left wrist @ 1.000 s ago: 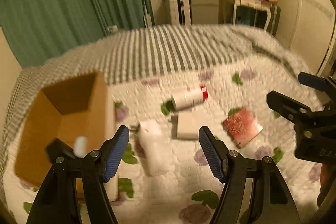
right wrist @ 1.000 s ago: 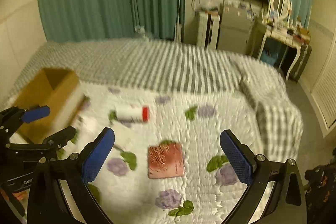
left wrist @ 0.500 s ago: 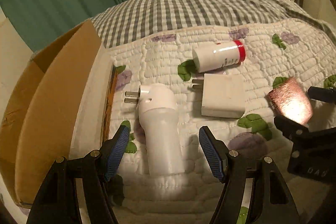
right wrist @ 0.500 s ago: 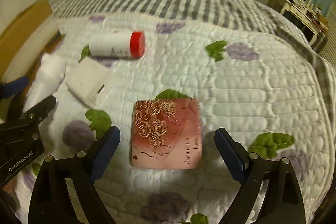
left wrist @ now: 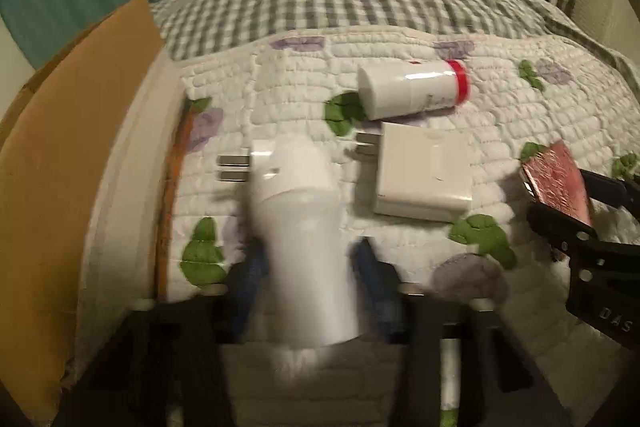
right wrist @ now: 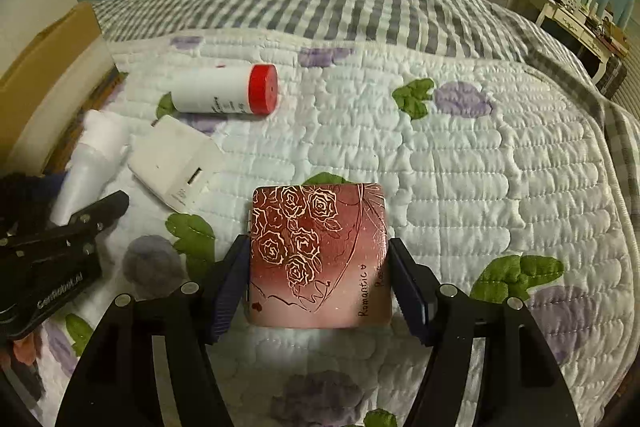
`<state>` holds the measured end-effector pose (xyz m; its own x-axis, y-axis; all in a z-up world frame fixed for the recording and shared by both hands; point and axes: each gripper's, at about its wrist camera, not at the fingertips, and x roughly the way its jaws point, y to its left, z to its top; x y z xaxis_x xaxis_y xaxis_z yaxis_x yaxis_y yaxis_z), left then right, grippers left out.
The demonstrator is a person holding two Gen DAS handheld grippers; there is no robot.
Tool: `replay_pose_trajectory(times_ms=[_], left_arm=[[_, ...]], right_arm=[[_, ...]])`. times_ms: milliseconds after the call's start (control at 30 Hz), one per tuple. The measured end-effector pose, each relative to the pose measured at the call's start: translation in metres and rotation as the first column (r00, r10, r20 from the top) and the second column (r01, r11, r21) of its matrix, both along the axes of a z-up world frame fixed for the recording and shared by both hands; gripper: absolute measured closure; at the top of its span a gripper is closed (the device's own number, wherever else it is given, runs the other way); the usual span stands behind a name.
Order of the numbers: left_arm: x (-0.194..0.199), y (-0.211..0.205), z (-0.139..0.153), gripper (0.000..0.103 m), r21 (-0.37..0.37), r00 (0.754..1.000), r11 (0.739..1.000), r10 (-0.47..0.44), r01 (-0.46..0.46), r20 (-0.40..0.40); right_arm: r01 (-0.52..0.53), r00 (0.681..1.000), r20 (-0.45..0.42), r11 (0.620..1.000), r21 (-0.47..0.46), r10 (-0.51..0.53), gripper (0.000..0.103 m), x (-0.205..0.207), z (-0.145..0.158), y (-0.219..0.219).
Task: Organize rigid objects
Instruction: 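Grasp the white cylindrical plug device with the left gripper while the right gripper grasps the rose card, then carry the white device and rose card into the box and release both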
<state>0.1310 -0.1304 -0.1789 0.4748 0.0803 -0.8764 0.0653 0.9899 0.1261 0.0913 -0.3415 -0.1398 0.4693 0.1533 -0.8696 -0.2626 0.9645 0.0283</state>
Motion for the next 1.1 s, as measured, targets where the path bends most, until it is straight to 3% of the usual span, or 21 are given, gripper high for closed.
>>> replay_pose_trajectory(times_ms=[133, 333, 733, 1100], left_arm=[[-0.008, -0.010, 0.006, 0.071, 0.032, 0.999, 0.998, -0.046, 0.046, 0.012], [-0.021, -0.008, 0.024, 0.071, 0.012, 0.997, 0.998, -0.060, 0.059, 0.040], [-0.047, 0.001, 0.092, 0.071, -0.019, 0.983, 0.995, -0.093, 0.097, 0.159], [-0.081, 0.046, 0.184, 0.071, -0.059, 0.948, 0.994, -0.066, 0.088, 0.312]], right_arm=[[-0.009, 1.000, 0.028, 1.000, -0.003, 0.009, 0.036, -0.006, 0.004, -0.003], [-0.016, 0.994, 0.104, 0.999, -0.039, 0.020, 0.036, -0.028, 0.020, 0.001], [-0.009, 0.990, 0.141, 1.000, -0.001, 0.009, 0.036, -0.063, 0.067, 0.018], [-0.064, 0.958, 0.279, 0.998, -0.007, 0.063, 0.036, -0.101, 0.173, 0.065]])
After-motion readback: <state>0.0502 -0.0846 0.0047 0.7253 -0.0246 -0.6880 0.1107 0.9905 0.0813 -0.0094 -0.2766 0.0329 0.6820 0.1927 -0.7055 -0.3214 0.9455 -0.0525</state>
